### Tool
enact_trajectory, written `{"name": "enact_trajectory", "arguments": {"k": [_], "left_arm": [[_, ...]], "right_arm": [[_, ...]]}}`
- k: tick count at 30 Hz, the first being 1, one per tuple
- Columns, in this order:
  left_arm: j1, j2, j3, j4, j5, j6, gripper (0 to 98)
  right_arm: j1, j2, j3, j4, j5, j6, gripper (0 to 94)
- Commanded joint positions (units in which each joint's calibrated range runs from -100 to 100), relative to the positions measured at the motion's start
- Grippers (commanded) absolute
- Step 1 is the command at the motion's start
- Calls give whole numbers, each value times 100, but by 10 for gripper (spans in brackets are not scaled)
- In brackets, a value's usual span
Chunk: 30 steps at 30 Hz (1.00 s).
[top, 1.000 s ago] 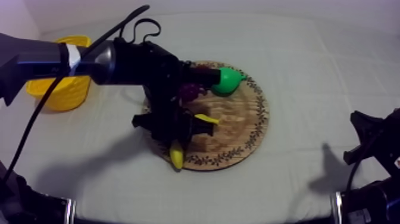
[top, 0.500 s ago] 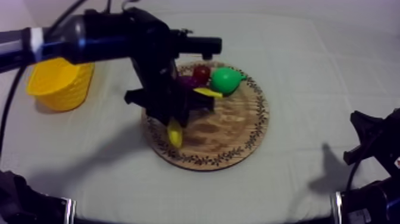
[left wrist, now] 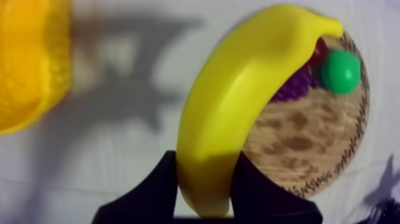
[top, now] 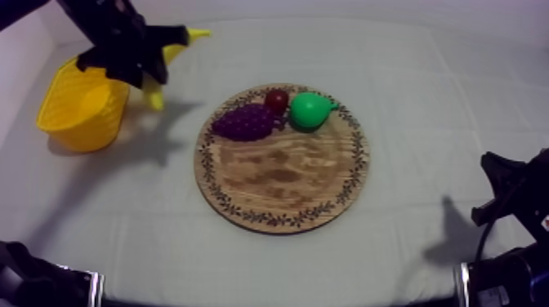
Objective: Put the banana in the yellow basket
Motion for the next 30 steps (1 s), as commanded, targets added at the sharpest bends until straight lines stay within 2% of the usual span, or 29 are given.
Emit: {"name": "enact_trajectory", "arguments": {"k": [1,7,15,30], "left_arm": [[-686,-11,-44,-39,3,-116,313],[-1515,233,-344,-123,16,-413,306],[-2172,978,-673,-214,-132,-641,302],[-2555,2107,-335,-134,-927,-781,306]], "right_arm": [[-1,-4,-3,-2,2,-5,5],[-1,-4,-3,-2,2,-5,5],[-1,-4,-3,-2,2,-5,5],[-1,-4,-3,-2,2,-5,5]]}}
